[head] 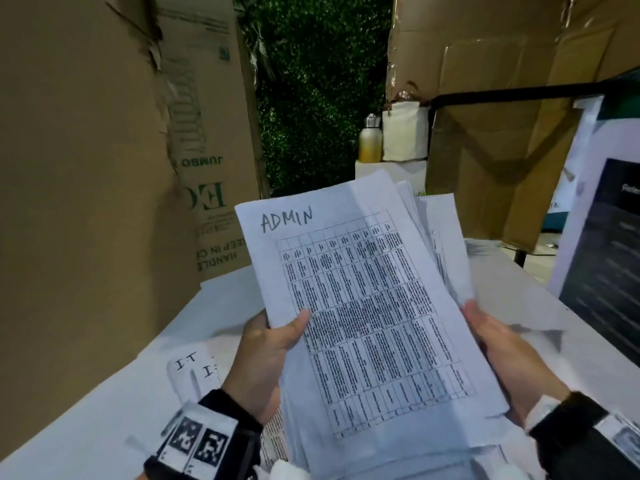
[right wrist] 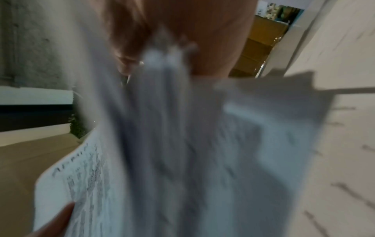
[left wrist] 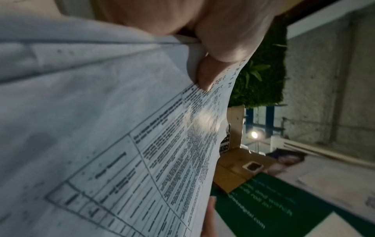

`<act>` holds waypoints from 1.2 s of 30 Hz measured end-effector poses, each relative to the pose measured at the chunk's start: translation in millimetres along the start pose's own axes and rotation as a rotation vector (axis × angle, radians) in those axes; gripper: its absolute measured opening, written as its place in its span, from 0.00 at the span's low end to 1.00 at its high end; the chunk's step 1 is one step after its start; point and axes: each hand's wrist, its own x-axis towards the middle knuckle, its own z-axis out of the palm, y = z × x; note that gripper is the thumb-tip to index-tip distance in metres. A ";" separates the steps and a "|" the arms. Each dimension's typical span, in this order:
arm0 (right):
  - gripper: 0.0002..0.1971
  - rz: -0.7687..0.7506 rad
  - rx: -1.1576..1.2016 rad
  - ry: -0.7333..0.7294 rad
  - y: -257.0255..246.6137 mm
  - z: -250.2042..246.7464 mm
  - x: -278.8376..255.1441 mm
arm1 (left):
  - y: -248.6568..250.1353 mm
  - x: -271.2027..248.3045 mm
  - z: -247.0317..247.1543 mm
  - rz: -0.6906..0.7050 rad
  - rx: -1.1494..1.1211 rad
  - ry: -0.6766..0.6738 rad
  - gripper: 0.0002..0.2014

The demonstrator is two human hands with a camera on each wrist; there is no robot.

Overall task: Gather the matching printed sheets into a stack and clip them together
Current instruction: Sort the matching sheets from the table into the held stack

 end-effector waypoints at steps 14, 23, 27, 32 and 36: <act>0.22 -0.290 -0.259 -0.020 0.5 26.3 -13.6 | 9.9 -21.1 -13.9 0.500 0.412 -0.035 0.45; 0.46 -0.204 -0.497 -0.024 29.1 34.5 -15.1 | -11.1 -35.7 -35.1 0.236 0.286 -0.104 0.23; 0.50 -0.044 -0.752 -0.206 28.1 28.7 -12.5 | -10.5 -32.2 -39.8 0.261 0.391 -0.073 0.10; 0.28 -0.042 -0.857 -0.157 -13.6 -13.2 -9.2 | -12.0 -11.2 -63.1 0.389 0.520 -0.101 0.17; 0.22 0.174 -1.057 0.157 -12.2 -70.7 12.1 | -39.9 27.2 -102.7 0.017 0.270 -0.102 0.34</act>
